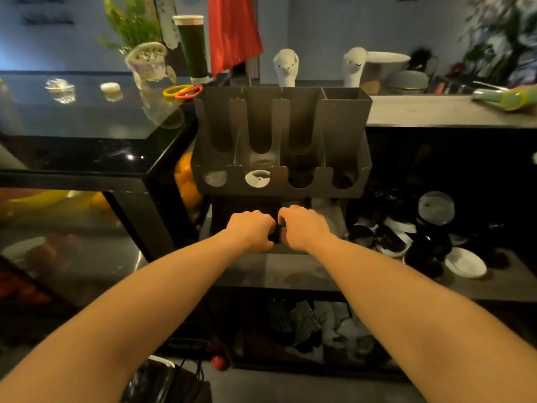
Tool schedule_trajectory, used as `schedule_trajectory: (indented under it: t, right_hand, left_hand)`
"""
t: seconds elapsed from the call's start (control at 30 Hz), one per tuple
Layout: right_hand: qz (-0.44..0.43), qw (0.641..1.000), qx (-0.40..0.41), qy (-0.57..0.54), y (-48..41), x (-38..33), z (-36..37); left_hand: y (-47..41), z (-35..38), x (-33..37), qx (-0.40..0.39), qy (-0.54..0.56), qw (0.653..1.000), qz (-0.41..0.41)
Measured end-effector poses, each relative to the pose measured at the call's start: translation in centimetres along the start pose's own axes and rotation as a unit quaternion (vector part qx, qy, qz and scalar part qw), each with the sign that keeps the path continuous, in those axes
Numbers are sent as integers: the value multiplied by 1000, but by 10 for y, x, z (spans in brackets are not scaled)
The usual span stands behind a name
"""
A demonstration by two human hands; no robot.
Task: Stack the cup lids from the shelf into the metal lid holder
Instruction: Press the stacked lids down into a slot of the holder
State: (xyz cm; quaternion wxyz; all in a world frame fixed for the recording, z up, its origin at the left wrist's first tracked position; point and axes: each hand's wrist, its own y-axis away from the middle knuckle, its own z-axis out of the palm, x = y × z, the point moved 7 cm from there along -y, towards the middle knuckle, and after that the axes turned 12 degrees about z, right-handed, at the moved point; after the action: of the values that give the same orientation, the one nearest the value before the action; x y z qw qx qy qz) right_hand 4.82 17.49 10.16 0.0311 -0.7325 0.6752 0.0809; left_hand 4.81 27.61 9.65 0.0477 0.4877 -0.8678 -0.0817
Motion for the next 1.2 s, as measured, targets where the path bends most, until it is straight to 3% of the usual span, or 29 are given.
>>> schedule_trajectory:
  t: [0.37,0.5,0.67,0.83,0.97,1.07,1.2]
  right_hand:
    - [156,987,-36,15,39,179,32]
    - [203,978,-39,14,45,242,38]
    - [231,972,-41,16,33,300,44]
    - [208,977,-35,15,5,332,54]
    - [142,989,-23,30,-22,334,61]
    - [88,994,-33,60,-37,329,68]
    - [85,989,-27,119,-47,327,71]
  left_hand:
    - [-93,38,134,-91,-30,991,97]
    - [-130,42,173,-54,-13,990,132]
    - [-170,53,194,-33,4,993,112]
    - [-205,66,196,-32,-33,996,71]
    - [-223,82,197,-56,-65,995,49]
    - [-232,90,195,-77,-82,993,27]
    - [-237,90,194,-64,-89,994,27]
